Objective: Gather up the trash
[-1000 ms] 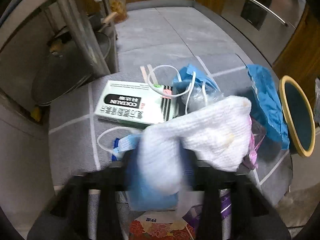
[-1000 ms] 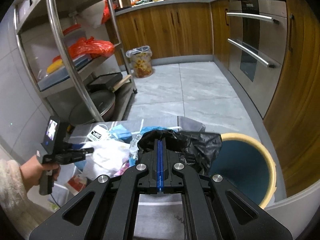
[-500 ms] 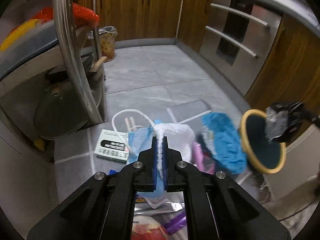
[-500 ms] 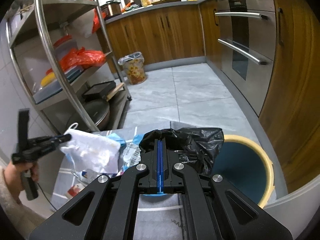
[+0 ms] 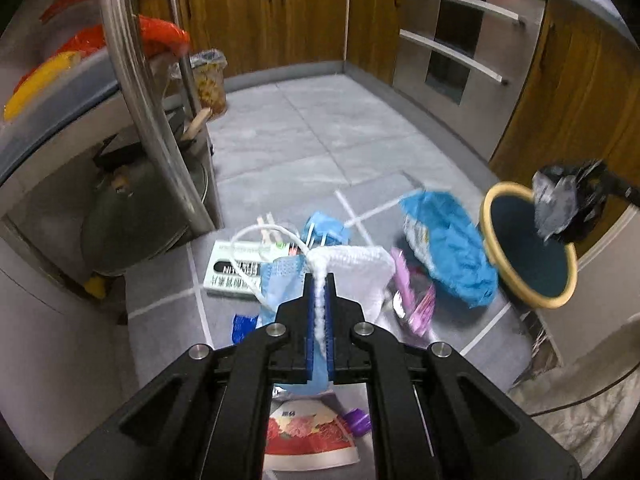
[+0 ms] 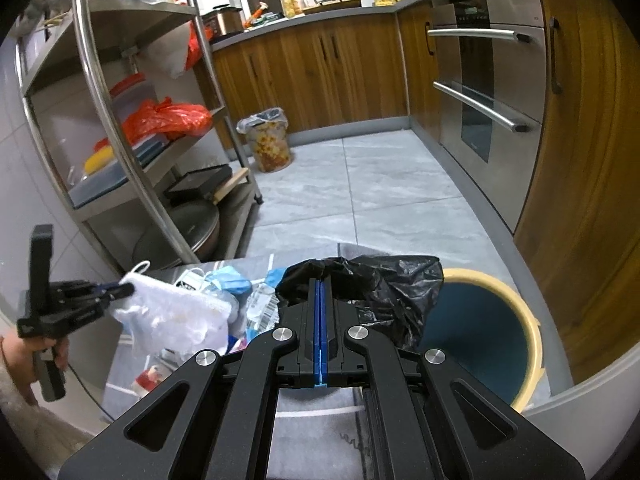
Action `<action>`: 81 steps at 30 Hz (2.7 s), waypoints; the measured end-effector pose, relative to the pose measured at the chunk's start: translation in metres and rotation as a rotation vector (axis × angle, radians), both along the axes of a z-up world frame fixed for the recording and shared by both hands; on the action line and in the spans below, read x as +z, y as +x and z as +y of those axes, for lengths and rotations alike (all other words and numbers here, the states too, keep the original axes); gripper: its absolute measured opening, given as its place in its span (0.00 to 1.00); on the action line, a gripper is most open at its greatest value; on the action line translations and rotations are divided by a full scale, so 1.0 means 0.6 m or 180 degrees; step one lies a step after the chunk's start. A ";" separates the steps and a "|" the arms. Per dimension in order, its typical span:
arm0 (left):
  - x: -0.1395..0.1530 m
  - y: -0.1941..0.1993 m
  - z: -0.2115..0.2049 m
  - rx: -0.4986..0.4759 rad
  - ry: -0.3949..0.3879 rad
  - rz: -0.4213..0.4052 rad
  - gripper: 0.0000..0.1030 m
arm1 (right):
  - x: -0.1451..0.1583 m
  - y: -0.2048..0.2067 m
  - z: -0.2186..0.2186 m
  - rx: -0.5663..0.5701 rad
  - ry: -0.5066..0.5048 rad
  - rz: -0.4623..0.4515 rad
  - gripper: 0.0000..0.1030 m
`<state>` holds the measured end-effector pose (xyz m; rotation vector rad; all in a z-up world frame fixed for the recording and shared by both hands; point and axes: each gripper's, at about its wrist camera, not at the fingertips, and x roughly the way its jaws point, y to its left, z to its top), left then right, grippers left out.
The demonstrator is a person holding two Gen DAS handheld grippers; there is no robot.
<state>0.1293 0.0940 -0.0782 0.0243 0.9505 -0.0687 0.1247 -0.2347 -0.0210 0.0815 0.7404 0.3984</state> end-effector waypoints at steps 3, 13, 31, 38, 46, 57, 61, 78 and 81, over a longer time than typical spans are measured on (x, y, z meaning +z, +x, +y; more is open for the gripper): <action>-0.031 0.002 -0.006 -0.0062 -0.0078 0.0249 0.04 | 0.001 -0.003 -0.004 0.0002 -0.0005 -0.0006 0.01; -0.046 -0.006 0.002 0.0067 -0.0308 0.0310 0.48 | 0.003 -0.009 -0.006 -0.0004 0.0007 0.0006 0.01; -0.014 -0.007 -0.050 -0.0311 -0.0094 0.0138 0.03 | 0.003 -0.010 -0.004 0.0015 0.0004 -0.0011 0.01; 0.071 -0.018 -0.088 -0.0501 -0.0128 -0.0178 0.03 | 0.015 0.002 -0.024 -0.0103 0.0014 -0.0048 0.01; 0.192 -0.025 -0.163 -0.0720 0.0044 -0.0629 0.03 | 0.018 0.037 -0.087 -0.0395 -0.0092 -0.0033 0.01; 0.147 0.042 -0.370 -0.1389 -0.0066 -0.0464 0.03 | -0.087 0.099 -0.188 -0.0925 0.0106 0.0868 0.01; 0.099 0.079 -0.424 -0.1405 -0.0153 -0.0353 0.03 | -0.126 0.108 -0.209 -0.1165 0.0183 0.1176 0.01; 0.041 0.128 -0.479 -0.1236 -0.0204 -0.0324 0.09 | -0.132 0.100 -0.240 -0.1407 0.0105 0.1074 0.02; 0.045 0.123 -0.461 -0.1147 -0.0194 -0.0341 0.37 | -0.128 0.099 -0.238 -0.1410 0.0063 0.1038 0.16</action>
